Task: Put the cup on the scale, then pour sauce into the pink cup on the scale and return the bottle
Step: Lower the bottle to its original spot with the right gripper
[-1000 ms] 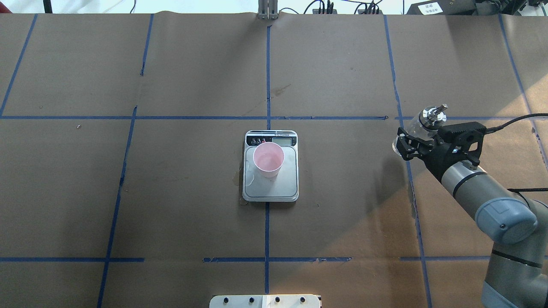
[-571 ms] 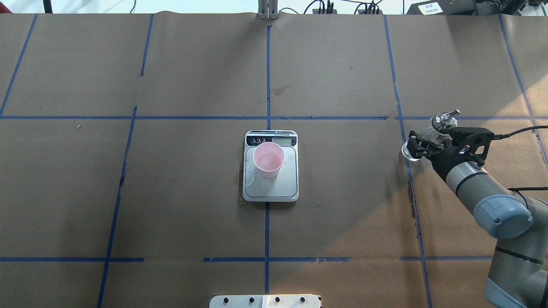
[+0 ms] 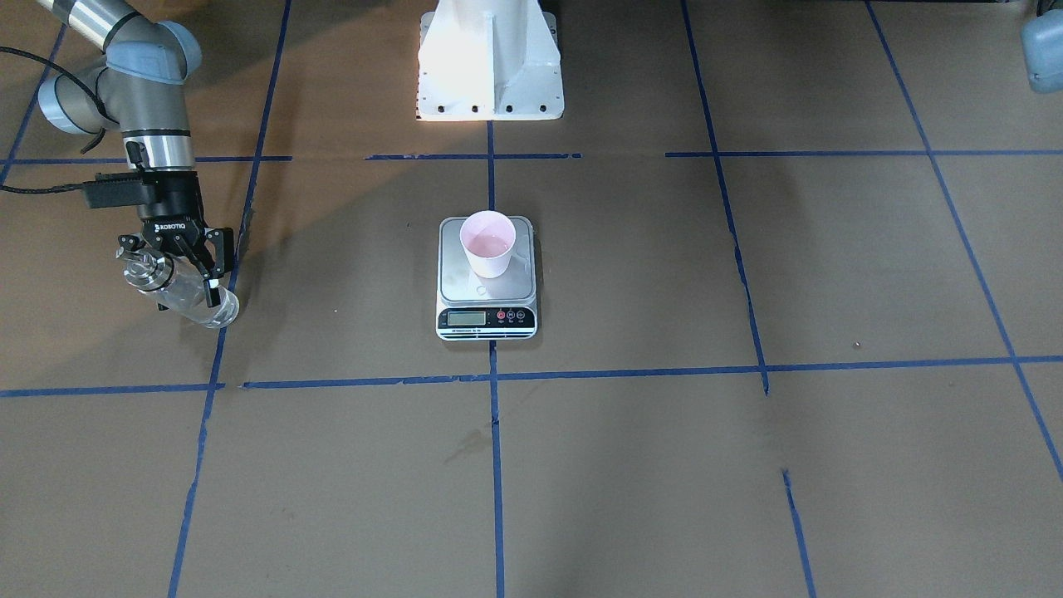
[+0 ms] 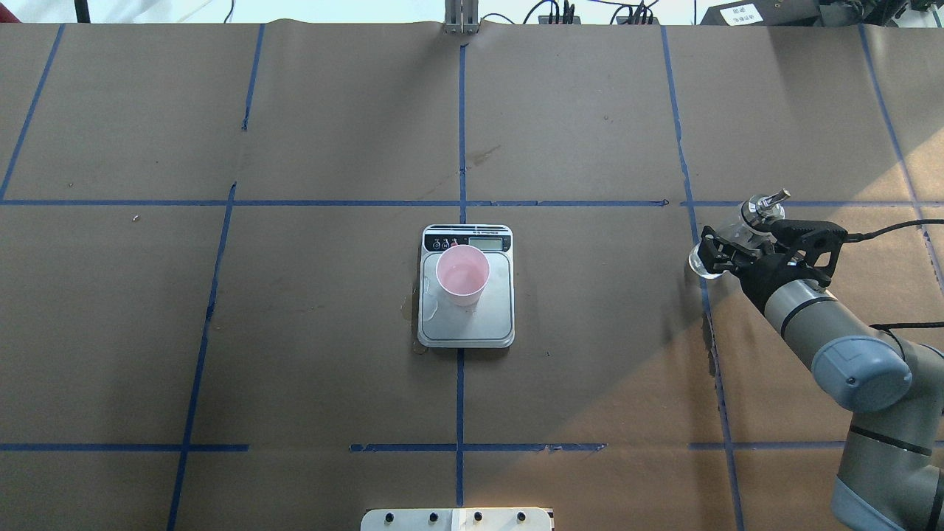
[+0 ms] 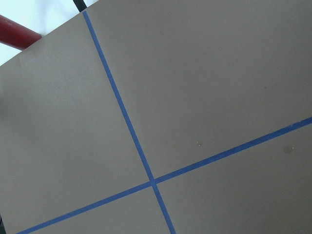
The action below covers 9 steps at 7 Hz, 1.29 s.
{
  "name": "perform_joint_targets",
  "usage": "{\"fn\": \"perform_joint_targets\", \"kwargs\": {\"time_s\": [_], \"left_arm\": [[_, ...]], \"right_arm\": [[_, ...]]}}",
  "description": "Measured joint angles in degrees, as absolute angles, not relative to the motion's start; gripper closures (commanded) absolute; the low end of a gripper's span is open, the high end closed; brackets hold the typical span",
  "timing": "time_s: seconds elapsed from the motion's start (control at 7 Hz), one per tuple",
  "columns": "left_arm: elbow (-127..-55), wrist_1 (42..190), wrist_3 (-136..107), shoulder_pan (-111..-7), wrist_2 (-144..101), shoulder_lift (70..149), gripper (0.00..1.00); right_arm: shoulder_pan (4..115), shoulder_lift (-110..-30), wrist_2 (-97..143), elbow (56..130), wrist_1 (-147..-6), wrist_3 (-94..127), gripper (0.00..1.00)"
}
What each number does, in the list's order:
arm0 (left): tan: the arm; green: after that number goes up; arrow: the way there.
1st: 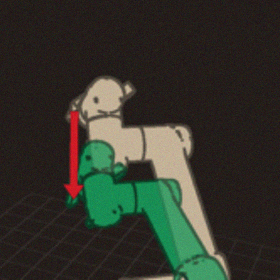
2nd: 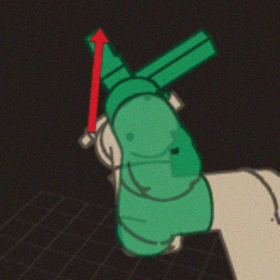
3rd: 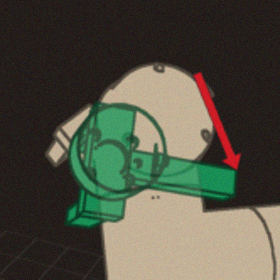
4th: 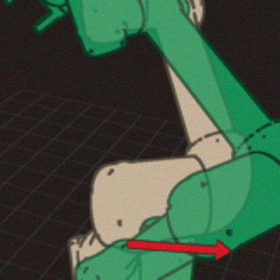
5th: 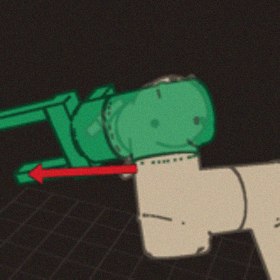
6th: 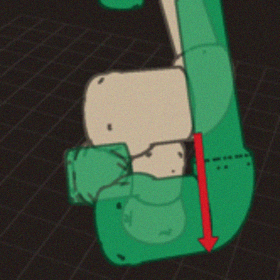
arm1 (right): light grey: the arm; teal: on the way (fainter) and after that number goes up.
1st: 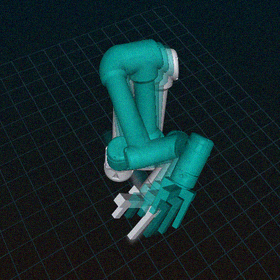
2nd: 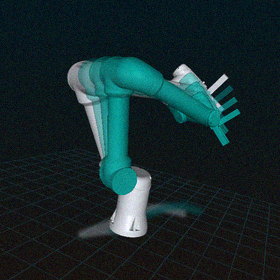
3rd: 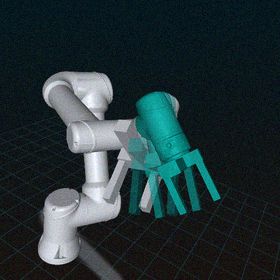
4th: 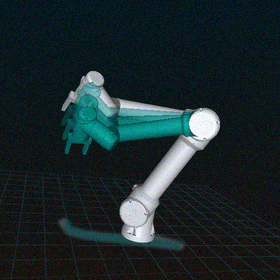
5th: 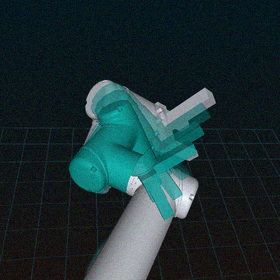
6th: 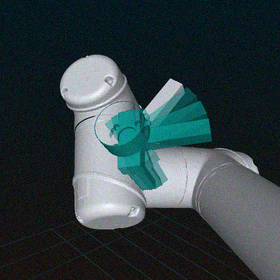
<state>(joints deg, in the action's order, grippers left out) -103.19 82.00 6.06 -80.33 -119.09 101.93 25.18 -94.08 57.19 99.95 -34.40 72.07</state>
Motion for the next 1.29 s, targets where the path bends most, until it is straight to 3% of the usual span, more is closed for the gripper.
{"fn": "perform_joint_targets", "kwargs": {"time_s": [0.71,1.29], "left_arm": [[-103.3,82.0,6.1,-80.4,-119.1,101.8,0.0],[-103.3,82.0,6.1,-80.4,-119.2,101.7,0.0]], "right_arm": [[24.7,-93.5,57.6,101.0,-38.0,71.5,0.0],[25.1,-95.4,68.9,114.1,-57.2,71.3,0.0]]}}
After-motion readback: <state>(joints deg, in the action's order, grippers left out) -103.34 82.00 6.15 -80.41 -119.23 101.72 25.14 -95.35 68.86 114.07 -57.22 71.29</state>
